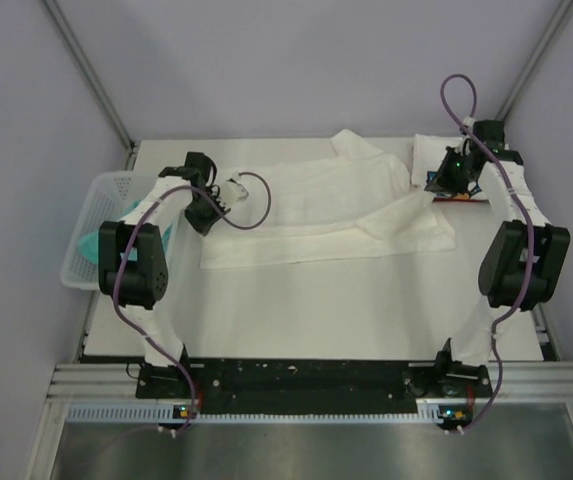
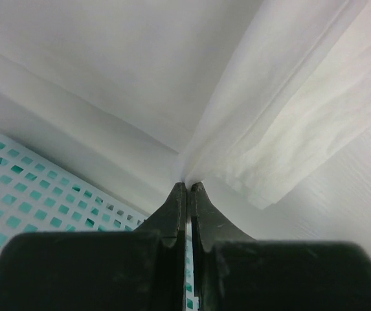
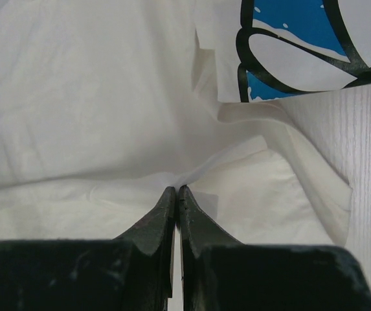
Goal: Fold and stack the t-shirts
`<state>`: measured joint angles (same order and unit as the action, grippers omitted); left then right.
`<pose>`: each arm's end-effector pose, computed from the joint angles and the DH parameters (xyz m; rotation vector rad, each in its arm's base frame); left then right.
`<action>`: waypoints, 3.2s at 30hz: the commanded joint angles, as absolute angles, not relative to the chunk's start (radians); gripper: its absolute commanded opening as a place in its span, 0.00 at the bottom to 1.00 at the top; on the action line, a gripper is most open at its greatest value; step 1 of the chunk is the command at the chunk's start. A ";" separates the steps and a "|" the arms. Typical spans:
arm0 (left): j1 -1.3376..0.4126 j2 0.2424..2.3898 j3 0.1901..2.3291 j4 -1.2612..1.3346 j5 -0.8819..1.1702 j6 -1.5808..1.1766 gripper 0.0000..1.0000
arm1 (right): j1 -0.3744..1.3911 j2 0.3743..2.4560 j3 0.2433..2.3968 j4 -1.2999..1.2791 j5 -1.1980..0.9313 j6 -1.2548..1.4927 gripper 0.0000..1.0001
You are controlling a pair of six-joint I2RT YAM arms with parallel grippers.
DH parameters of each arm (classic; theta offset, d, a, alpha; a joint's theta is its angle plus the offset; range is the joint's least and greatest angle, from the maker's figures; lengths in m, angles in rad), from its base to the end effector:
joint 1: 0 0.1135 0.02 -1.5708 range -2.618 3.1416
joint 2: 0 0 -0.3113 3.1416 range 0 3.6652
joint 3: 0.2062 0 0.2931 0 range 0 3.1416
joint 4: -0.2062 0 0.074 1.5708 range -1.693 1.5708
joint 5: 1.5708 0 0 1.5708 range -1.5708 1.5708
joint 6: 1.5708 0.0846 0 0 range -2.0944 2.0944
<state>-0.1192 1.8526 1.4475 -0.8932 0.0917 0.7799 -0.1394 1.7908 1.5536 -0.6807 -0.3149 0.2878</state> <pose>0.4325 -0.0596 0.2022 1.2566 2.5630 0.0030 0.4738 -0.0400 0.2855 0.3950 2.4491 0.4544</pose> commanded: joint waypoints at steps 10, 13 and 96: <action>-0.115 1.841 1.479 -0.853 0.047 0.749 0.00 | -0.123 1.728 1.563 -0.754 -0.131 0.313 0.00; -0.115 1.780 1.456 -0.880 0.077 0.762 0.00 | -0.124 1.567 1.439 -0.778 -0.103 0.334 0.00; -0.169 1.622 1.298 -0.877 0.287 0.989 0.43 | -0.141 1.574 1.266 -0.657 0.158 0.491 0.72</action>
<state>-0.1280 1.7531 1.4181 -0.7467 0.1116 0.7631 -0.1360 1.8038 1.4605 -0.6250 0.0570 0.4305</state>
